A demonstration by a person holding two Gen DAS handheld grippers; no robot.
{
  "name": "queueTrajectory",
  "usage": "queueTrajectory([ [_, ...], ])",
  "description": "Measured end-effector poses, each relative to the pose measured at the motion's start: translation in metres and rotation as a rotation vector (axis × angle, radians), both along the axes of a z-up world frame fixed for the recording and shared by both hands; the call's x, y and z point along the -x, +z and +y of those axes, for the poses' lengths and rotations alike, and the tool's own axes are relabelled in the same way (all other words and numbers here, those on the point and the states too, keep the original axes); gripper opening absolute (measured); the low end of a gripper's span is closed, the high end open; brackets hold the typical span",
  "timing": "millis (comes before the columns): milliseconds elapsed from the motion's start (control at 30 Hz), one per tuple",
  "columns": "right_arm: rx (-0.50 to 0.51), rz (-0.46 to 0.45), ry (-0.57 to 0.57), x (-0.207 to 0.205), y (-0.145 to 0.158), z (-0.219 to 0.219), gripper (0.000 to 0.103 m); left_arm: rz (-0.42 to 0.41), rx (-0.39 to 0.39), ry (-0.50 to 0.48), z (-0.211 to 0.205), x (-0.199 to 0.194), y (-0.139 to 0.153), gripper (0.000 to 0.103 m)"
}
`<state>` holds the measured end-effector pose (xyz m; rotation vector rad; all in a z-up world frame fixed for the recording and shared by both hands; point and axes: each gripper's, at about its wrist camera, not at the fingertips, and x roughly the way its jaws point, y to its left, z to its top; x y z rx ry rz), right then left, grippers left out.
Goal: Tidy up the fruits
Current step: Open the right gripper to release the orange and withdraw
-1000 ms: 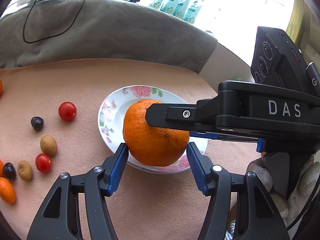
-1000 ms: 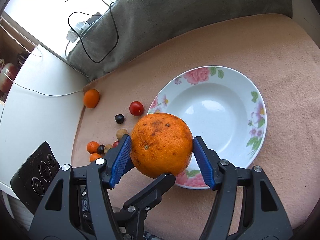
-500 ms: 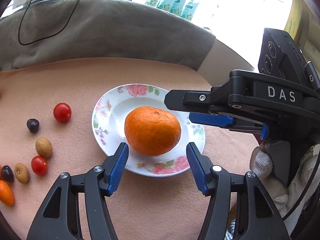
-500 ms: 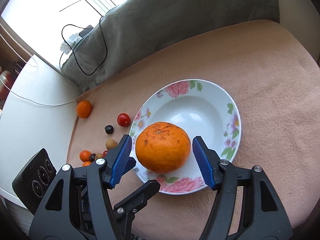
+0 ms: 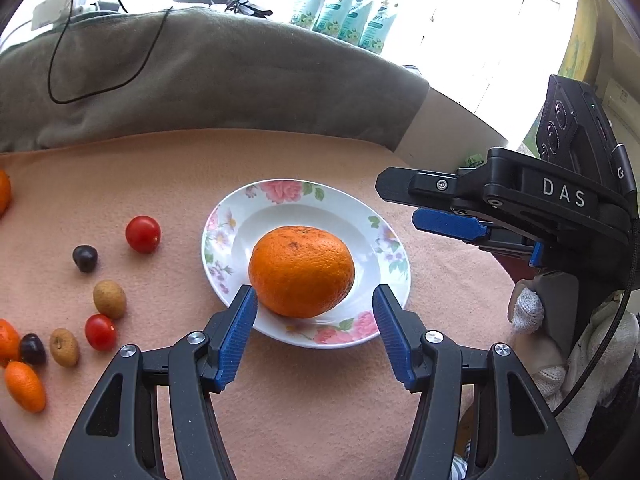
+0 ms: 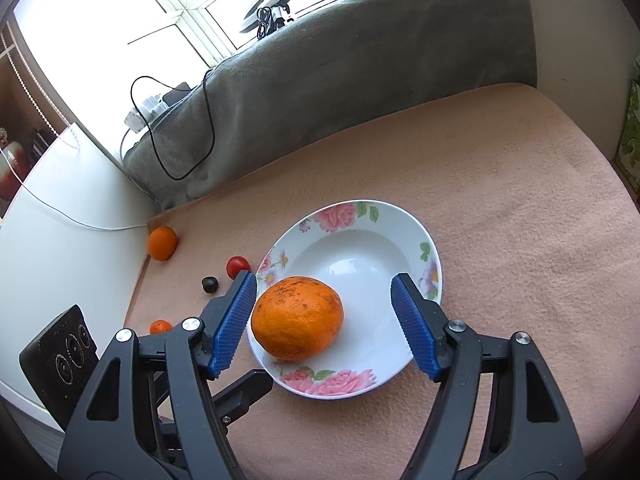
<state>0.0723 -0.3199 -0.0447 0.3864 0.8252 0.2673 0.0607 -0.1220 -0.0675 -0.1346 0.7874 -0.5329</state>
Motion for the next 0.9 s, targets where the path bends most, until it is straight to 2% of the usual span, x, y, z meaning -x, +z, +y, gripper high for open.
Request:
queueTrajectory([
  [300,0.024,-0.079,0.007,0.012,0.007,0.007,0.073,-0.029,-0.006,0.040,0.017,0.009,0.000,0.060],
  [467,0.026,-0.089,0.034,0.015,0.008,0.014,0.073,-0.045,-0.019,0.084,0.037,0.018,0.002,0.060],
  [900,0.086,-0.123,0.179,0.026,0.014,0.060,0.073,-0.045,-0.034,0.258,0.114,0.031,0.002,0.060],
])
